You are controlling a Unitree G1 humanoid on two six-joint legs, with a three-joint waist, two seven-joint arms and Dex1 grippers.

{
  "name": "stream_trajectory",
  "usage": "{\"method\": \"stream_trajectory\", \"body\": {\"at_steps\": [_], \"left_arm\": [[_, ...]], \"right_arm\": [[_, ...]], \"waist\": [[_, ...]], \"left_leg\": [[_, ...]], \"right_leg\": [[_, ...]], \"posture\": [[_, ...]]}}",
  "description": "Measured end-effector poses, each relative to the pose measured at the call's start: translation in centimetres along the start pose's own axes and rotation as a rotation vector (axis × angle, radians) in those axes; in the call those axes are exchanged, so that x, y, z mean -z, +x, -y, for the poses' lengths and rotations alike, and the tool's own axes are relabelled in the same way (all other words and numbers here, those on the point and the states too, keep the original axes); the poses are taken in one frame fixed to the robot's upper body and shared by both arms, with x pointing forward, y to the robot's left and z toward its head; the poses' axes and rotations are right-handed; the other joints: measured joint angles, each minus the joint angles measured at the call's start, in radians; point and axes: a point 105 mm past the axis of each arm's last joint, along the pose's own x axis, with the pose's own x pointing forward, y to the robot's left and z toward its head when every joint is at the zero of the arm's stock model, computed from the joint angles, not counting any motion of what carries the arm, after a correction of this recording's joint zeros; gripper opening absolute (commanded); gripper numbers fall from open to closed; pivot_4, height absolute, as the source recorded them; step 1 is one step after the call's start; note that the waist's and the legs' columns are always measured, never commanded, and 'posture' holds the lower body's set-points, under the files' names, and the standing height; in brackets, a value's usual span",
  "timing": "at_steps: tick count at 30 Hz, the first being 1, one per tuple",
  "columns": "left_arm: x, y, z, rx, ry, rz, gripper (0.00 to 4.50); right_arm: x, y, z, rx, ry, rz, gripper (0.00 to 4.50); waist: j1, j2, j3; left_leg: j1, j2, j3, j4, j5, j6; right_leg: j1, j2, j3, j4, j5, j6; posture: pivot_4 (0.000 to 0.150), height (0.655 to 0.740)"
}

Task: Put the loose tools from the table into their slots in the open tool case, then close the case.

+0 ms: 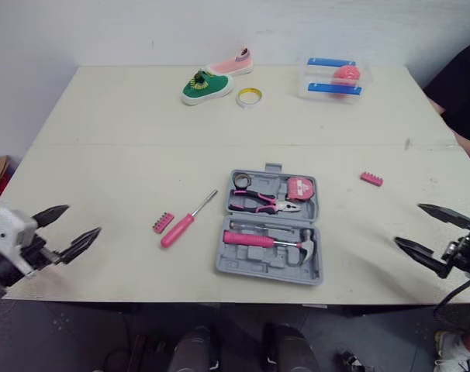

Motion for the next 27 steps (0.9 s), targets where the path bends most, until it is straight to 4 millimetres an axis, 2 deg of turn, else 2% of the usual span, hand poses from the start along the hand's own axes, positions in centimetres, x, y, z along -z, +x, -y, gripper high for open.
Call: {"method": "stream_trajectory", "body": {"at_steps": [4, 7, 10, 13, 18, 21, 27], "left_arm": [[-0.3, 3.8, 2.3, 0.099, -0.007, -0.033, 4.49], [0.2, 4.8, 2.8, 0.083, -0.04, -0.045, 4.49], [1.6, 5.8, 4.4, 0.104, -0.072, -0.07, 4.49], [2.1, 6.3, 4.5, 0.054, -0.092, -0.066, 4.49], [2.9, 7.0, 4.3, 0.033, -0.065, -0.08, 4.49], [3.6, 7.7, 4.9, 0.041, -0.091, -0.079, 4.49], [3.5, 8.4, 6.0, 0.101, -0.102, -0.067, 4.49]], "right_arm": [[-1.8, 4.1, -2.9, -0.128, 0.016, 0.113, 4.5], [-2.8, 5.1, -3.8, -0.172, 0.011, 0.132, 4.5], [-3.8, 6.0, -4.6, -0.208, -0.003, 0.168, 4.5], [-4.6, 6.9, -5.4, -0.247, -0.002, 0.193, 4.5], [-5.4, 7.5, -6.0, -0.268, 0.011, 0.209, 4.5], [-5.7, 7.7, -6.1, -0.267, 0.016, 0.208, 4.5], [-5.8, 7.8, -6.0, -0.262, 0.025, 0.206, 4.5]], "waist": [[0.002, 0.0, 0.0], [0.003, 0.0, 0.0], [0.001, -0.001, 0.0], [0.002, -0.001, 0.001], [0.004, -0.001, 0.001], [0.006, -0.002, 0.001], [0.005, -0.003, 0.0]], "left_leg": [[0.0, -0.001, 0.001, 0.002, 0.001, 0.001], [0.0, -0.001, 0.002, 0.002, 0.001, 0.001], [0.0, 0.0, 0.002, 0.002, 0.001, 0.001], [0.0, 0.0, 0.002, 0.002, 0.001, 0.001], [0.0, -0.001, 0.002, 0.004, 0.002, 0.002], [0.0, -0.001, 0.002, 0.004, 0.002, 0.002], [0.0, -0.001, 0.002, 0.003, 0.002, 0.002]], "right_leg": [[0.0, 0.0, 0.0, 0.003, 0.0, 0.0], [0.0, 0.0, 0.001, 0.003, 0.0, 0.001], [0.0, 0.001, 0.001, 0.003, 0.0, 0.001], [-0.001, 0.002, 0.001, 0.004, 0.0, 0.001], [-0.001, 0.001, 0.001, 0.006, 0.0, 0.001], [-0.001, 0.0, 0.001, 0.005, 0.0, 0.001], [-0.001, 0.001, 0.0, 0.005, 0.0, 0.001]], "posture": [[0.15, 0.74], [0.15, 0.74], [0.15, 0.74], [0.15, 0.74], [0.15, 0.74], [0.15, 0.74], [0.15, 0.74]]}}
